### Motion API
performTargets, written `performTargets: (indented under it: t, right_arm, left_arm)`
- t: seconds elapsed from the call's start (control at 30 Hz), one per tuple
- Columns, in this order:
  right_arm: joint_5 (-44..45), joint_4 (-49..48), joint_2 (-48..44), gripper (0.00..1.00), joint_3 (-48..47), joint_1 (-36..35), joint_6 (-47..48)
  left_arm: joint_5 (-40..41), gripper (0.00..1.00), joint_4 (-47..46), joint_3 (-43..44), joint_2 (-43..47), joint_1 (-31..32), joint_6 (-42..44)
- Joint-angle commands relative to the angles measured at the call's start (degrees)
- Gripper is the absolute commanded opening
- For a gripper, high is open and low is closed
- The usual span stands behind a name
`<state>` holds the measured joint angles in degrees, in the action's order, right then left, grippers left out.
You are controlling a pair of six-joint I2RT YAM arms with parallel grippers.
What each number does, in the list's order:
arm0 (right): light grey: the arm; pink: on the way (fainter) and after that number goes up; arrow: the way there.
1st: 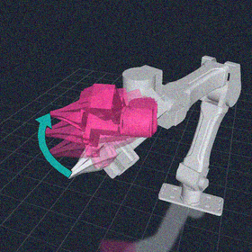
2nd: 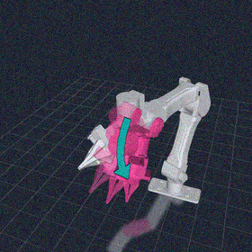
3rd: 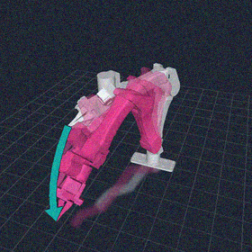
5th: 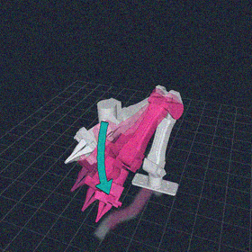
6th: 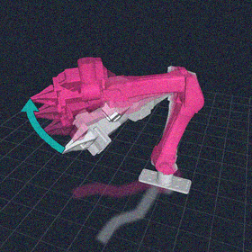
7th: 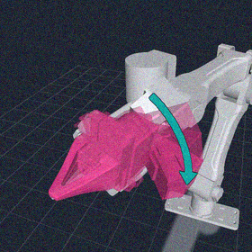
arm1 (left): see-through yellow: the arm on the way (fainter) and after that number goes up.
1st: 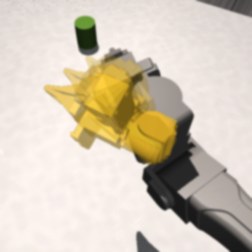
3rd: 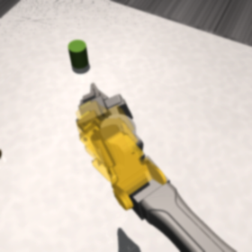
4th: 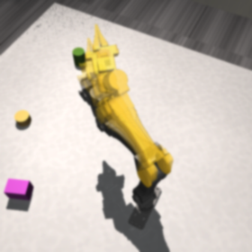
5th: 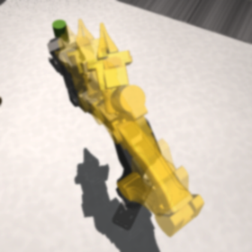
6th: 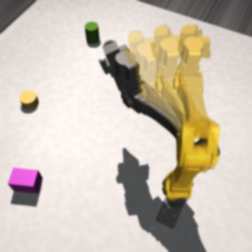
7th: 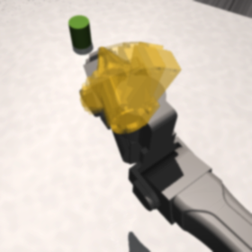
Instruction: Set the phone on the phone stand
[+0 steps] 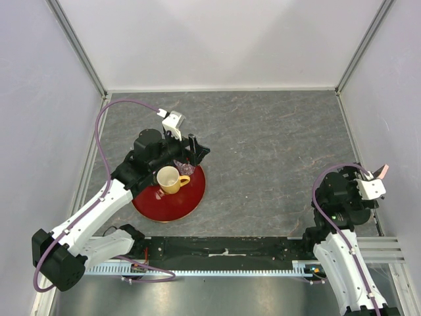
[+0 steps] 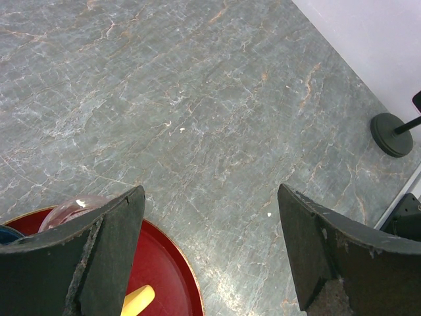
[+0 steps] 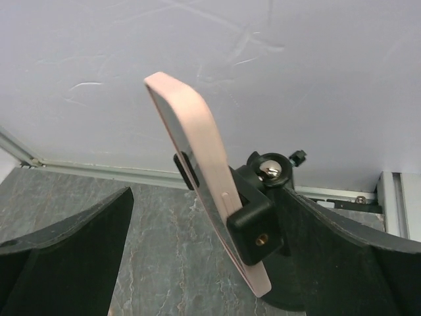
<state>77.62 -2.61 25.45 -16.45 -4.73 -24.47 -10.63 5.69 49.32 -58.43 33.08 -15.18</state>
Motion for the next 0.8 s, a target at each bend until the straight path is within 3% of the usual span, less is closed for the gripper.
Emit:
performTargets:
  t: [0.0,0.6,0.77]
  right_arm:
    - [-2.2,-2.4,-0.8,0.98,-2.1,0.0,2.1]
    - [-3.5,8.1,-3.4,0.98,-12.5,0.2,4.9]
    - [-14.2,8.9,-5.2,0.98,-16.8,0.1,7.5]
  left_arm:
    - [-0.1,0.87,-1.8,0.2,1.0,-0.3,-0.8]
    - [0.0,0.87,-1.7,0.1,0.4,-0.3,-0.8]
    - [0.1,0.87,-1.8,0.2,0.7,-0.3,-0.7]
